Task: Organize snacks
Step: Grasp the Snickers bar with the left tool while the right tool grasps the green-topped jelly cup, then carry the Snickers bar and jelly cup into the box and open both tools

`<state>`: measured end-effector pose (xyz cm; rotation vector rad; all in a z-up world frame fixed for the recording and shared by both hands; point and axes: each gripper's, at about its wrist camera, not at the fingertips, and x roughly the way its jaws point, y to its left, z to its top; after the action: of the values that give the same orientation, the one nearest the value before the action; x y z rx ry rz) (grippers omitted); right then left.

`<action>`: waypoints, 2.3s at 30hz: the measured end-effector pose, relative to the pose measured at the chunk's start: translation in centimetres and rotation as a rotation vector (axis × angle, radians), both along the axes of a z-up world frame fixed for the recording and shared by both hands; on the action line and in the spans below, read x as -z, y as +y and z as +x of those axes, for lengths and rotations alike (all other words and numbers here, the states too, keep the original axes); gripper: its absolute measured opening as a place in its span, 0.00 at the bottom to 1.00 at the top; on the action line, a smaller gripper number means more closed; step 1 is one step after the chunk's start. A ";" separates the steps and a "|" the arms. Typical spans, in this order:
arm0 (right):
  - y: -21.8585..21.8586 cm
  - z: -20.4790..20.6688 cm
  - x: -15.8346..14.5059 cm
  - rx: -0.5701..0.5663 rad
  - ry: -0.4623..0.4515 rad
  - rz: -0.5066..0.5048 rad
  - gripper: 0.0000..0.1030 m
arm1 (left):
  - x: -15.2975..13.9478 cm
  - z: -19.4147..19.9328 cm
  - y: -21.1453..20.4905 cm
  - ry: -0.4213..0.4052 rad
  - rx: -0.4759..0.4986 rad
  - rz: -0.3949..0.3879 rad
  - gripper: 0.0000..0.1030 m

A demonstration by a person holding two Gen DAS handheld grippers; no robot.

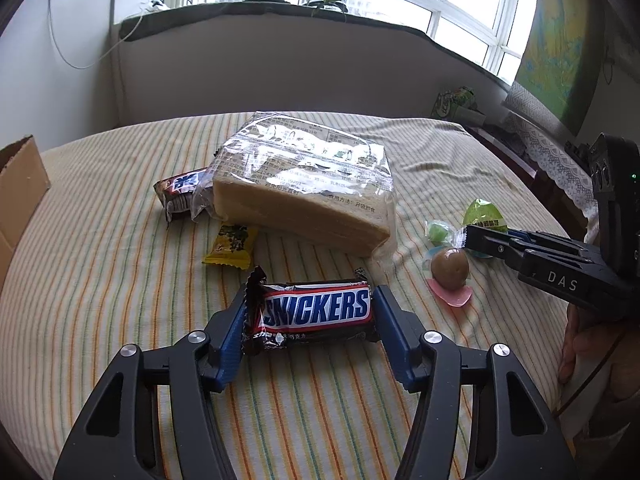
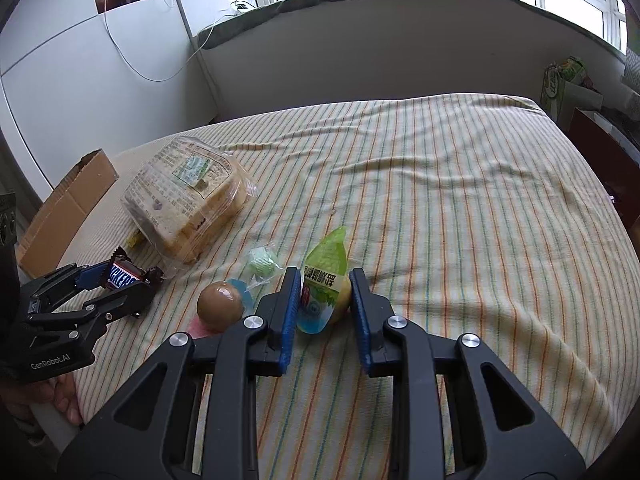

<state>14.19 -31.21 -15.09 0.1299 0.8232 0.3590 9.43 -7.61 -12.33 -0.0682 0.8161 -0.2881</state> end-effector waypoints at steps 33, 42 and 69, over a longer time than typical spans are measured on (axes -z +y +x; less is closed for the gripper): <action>0.6 -6.7 -7.9 0.139 -0.226 -0.005 0.24 | -6.9 -5.3 2.8 -0.245 -0.012 -0.098 0.54; 5.6 -9.2 -12.0 0.082 -0.296 -0.012 0.24 | -10.2 -8.2 7.2 -0.304 -0.067 -0.106 0.54; 35.8 -8.2 -11.8 -0.471 -0.238 0.006 0.24 | -7.6 -10.4 27.7 -0.297 -0.460 -0.102 0.54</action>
<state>5.99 4.62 -3.29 -0.1039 0.6105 0.8050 -1.00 20.07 -4.78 -0.2972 0.4711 0.0959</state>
